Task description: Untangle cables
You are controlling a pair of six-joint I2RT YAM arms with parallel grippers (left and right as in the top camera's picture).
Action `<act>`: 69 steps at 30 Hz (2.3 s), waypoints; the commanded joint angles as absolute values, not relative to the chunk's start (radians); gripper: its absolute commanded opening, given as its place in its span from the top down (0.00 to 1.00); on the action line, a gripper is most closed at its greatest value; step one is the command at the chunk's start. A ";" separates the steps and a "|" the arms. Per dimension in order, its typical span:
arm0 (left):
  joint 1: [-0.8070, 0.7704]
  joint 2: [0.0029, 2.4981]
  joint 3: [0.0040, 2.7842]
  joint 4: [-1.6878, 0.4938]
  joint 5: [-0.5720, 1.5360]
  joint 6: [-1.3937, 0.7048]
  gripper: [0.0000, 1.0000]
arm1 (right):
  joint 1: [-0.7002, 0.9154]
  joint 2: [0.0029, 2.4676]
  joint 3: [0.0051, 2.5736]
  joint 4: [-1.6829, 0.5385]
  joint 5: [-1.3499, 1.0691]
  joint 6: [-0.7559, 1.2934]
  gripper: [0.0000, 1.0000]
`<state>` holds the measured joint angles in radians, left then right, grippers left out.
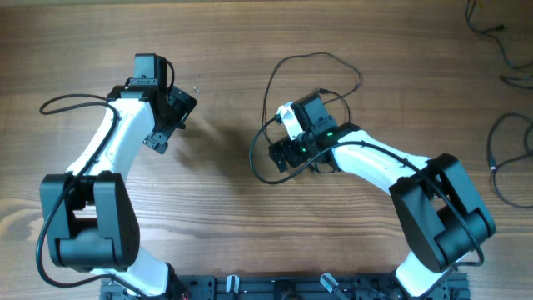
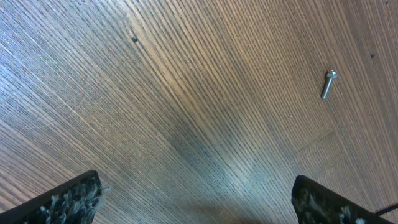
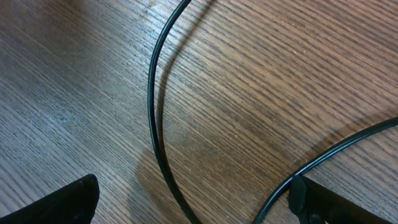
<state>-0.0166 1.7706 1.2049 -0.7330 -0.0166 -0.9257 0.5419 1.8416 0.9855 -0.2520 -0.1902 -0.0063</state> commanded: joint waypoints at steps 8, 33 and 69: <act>-0.015 1.767 1.203 -0.752 -0.012 -0.920 0.00 | 0.676 2.014 0.968 -0.481 0.112 0.245 0.00; -0.015 1.767 1.203 -0.778 -0.012 -0.925 0.00 | 0.051 2.024 1.126 -0.058 -0.175 -0.283 0.96; -0.015 1.767 1.203 -0.728 -0.012 -0.929 0.00 | -0.245 2.130 1.637 -0.498 -0.043 0.018 0.00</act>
